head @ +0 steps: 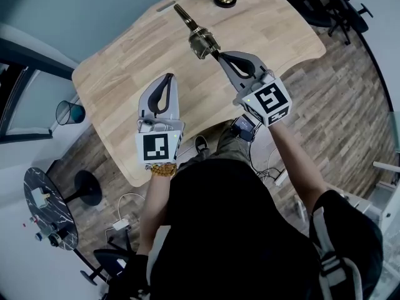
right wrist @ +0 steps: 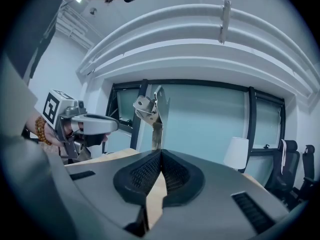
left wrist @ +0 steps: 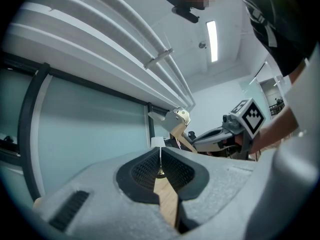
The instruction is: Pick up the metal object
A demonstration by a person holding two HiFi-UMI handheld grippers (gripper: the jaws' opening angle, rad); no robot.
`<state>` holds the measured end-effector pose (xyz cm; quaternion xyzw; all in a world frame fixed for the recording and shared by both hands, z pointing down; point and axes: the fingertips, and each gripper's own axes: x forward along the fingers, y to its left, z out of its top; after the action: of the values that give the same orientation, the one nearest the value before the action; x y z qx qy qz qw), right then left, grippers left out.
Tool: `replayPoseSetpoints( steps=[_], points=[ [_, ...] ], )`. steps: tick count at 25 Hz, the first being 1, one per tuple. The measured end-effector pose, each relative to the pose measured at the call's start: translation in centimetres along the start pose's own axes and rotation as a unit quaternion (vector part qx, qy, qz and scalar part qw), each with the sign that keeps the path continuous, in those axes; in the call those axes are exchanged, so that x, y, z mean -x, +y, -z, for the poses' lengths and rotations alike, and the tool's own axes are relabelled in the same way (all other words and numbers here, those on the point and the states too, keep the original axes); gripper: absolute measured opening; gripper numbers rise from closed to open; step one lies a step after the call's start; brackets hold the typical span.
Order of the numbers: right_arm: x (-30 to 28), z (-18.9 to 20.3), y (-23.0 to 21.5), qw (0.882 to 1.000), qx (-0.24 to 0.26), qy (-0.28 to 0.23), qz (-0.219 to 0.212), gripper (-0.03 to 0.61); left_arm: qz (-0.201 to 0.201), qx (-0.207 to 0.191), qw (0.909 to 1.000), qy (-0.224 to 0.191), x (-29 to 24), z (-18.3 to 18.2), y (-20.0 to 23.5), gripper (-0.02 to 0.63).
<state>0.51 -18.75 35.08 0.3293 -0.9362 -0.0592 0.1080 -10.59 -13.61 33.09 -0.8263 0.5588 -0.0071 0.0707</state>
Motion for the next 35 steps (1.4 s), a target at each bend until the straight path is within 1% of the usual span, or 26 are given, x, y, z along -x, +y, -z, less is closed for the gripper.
replayPoseSetpoints(
  steps=[3, 8, 18, 27, 35],
  points=[
    [0.6, -0.3, 0.0, 1.000, 0.000, -0.012, 0.010, 0.002, 0.000, 0.001, 1.0000, -0.001, -0.1, -0.1, -0.1, 0.023],
    [1.0, -0.2, 0.0, 0.999, -0.016, -0.029, 0.025, 0.002, 0.001, 0.003, 1.0000, 0.000, -0.4, 0.1, 0.2, 0.023],
    [1.7, 0.5, 0.3, 0.997, -0.042, -0.051, 0.034, 0.002, 0.006, 0.004, 1.0000, 0.003, -0.8, 0.9, -0.2, 0.023],
    [2.2, 1.6, 1.1, 0.996, -0.057, -0.053, 0.034, 0.002, 0.013, 0.014, 0.9998, 0.009, -0.4, 2.1, -1.0, 0.023],
    [2.5, 2.8, 1.0, 0.995, -0.078, -0.054, 0.033, 0.002, 0.022, 0.005, 0.9997, 0.008, -0.7, 2.8, -1.7, 0.023]
  ],
)
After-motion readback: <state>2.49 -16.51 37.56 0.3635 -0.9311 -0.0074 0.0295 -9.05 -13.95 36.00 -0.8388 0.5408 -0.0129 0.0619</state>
